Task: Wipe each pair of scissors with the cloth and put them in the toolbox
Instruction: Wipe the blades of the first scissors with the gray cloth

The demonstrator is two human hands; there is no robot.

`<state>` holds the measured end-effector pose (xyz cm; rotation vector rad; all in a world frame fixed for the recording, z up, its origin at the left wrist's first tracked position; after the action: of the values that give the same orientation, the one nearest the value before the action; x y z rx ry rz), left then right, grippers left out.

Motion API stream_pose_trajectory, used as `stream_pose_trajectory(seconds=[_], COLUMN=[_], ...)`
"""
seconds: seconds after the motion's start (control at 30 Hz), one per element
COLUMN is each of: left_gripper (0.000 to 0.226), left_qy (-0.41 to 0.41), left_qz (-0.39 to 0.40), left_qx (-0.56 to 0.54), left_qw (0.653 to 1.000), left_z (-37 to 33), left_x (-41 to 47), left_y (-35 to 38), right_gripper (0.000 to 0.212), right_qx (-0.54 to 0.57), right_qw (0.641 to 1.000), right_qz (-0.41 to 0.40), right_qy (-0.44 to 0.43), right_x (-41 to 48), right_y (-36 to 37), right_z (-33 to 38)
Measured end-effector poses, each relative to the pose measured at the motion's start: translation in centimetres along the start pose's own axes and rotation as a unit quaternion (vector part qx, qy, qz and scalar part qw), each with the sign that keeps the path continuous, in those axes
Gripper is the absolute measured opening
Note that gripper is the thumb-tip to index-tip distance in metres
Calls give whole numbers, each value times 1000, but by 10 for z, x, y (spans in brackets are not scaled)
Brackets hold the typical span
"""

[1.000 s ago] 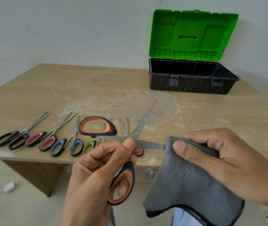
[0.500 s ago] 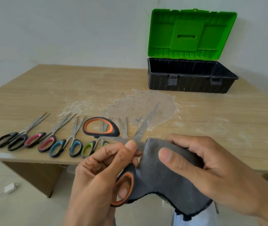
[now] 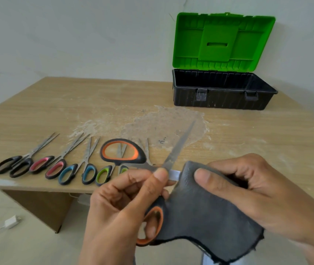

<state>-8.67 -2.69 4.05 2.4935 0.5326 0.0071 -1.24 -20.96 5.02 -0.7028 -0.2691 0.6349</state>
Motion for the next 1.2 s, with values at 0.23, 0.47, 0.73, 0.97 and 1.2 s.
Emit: stream_pose_trajectory(seconds=[0.23, 0.47, 0.73, 0.97, 1.2], left_gripper=[24, 21, 23, 17, 12], left_qy=[-19, -33, 0, -19, -8], left_qz=[-20, -11, 8, -22, -18], left_qx=[-25, -42, 25, -14, 4], left_qw=[999, 999, 1000, 999, 1000], left_z=[-2, -10, 2, -10, -1], left_x=[1, 3, 1, 5, 9], left_y=[-4, -5, 0, -6, -6], right_gripper=[71, 76, 73, 50, 64], right_qx=[29, 66, 48, 52, 69], right_qw=[1000, 997, 999, 998, 997], right_qz=[-6, -3, 20, -18, -35], right_qy=[0, 42, 13, 27, 8], right_x=[3, -3, 8, 3, 7], right_y=[-1, -10, -1, -10, 1], right_z=[3, -6, 3, 1, -1])
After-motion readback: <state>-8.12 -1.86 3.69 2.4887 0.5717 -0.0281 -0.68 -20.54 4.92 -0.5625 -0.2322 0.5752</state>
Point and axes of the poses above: each hand's wrist, its own x-axis towards the middle knuckle, its own y-axis out of the palm, z = x × y, the point moved 2 cm from there along x, towards the middle knuckle, and after that the axes turned 9 degrees about -x, right-handed, at the moved point
